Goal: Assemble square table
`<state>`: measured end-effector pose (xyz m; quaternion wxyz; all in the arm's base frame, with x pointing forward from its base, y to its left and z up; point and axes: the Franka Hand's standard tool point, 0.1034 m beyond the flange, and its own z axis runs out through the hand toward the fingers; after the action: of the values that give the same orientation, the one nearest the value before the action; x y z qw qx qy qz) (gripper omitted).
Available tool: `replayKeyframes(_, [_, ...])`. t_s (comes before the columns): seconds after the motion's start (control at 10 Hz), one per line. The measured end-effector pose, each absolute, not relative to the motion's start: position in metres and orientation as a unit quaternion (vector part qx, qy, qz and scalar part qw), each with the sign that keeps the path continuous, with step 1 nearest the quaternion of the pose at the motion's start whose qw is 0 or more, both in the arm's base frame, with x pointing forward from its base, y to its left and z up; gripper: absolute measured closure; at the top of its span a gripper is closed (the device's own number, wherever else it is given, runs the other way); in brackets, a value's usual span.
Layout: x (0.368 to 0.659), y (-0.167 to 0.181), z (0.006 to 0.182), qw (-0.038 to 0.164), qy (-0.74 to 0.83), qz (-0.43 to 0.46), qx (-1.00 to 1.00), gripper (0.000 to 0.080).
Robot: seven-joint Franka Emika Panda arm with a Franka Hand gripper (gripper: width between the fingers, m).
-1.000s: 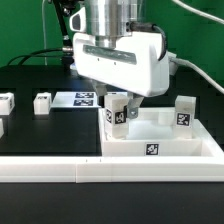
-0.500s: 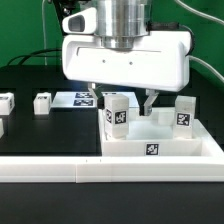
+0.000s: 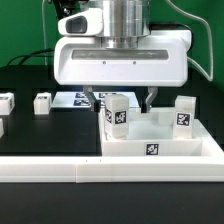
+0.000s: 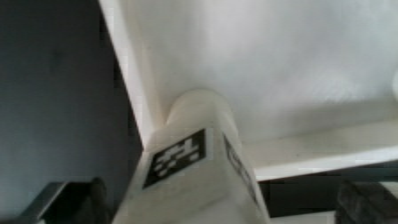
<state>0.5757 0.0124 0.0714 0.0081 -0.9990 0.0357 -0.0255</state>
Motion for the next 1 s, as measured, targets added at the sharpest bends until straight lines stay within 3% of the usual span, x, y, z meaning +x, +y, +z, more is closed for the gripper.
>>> replayKeyframes(0.5, [0.5787, 0.0058, 0.0766, -0.001, -0.124, -0.030, -0.992, 0.0151])
replayKeyframes(0.8, [0.5784, 0.0058, 0.0759, -0.001, -0.113, -0.030, -0.993, 0.0509])
replayKeyframes(1.0, [0.5783, 0.0057, 0.0758, -0.001, -0.113, -0.029, -0.993, 0.0509])
